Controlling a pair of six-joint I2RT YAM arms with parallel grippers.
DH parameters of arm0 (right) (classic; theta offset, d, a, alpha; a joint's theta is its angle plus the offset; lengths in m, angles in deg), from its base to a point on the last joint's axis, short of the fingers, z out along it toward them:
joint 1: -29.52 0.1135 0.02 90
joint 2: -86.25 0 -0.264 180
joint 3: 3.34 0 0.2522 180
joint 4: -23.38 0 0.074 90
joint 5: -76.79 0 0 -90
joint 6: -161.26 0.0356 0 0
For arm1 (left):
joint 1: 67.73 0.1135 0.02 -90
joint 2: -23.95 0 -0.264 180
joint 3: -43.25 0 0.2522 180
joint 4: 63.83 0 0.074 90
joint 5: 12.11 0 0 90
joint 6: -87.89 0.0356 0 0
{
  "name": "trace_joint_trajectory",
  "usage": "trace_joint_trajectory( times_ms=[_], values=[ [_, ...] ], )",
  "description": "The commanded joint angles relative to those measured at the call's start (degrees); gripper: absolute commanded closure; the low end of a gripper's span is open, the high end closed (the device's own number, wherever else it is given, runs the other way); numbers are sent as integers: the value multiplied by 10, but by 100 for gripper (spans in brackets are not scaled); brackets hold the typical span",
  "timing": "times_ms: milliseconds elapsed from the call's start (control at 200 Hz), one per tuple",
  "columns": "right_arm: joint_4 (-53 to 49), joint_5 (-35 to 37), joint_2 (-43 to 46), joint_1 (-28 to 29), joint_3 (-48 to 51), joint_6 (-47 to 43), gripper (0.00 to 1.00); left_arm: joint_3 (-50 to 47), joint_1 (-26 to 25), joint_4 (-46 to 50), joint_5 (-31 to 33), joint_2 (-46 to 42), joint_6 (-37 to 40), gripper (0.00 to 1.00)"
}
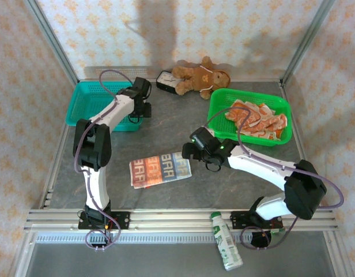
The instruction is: Fold and stack the towels
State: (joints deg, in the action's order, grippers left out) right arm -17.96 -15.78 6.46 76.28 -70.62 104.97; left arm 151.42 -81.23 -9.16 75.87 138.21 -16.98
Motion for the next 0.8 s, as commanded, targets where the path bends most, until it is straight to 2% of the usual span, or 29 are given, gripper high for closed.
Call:
trace_joint_trajectory(
  times_ms=[0, 80, 110, 190, 470, 636, 796],
  values=[
    [5, -7, -17, -3, -19, -18, 1, -29, -4, 3, -7, -89, -38, 29],
    [12, -11, -23, -1, -22, -26, 1, -81, -4, -10, -13, -147, -63, 21],
    [14, -11, -25, -1, -24, -28, 1, -104, -4, -13, -16, -173, -76, 13],
    [20, -13, -33, 2, -27, -35, 1, -170, -3, -24, -25, -234, -106, 1],
    [32, -31, -64, 8, -56, -52, 1, -427, -4, -36, -50, -452, -218, 0],
    [31, -38, -75, 10, -71, -56, 1, -554, -17, -35, -69, -569, -278, 17],
    [31, -46, -85, 13, -80, -56, 1, -630, -42, -35, -73, -619, -308, 34]
  ],
)
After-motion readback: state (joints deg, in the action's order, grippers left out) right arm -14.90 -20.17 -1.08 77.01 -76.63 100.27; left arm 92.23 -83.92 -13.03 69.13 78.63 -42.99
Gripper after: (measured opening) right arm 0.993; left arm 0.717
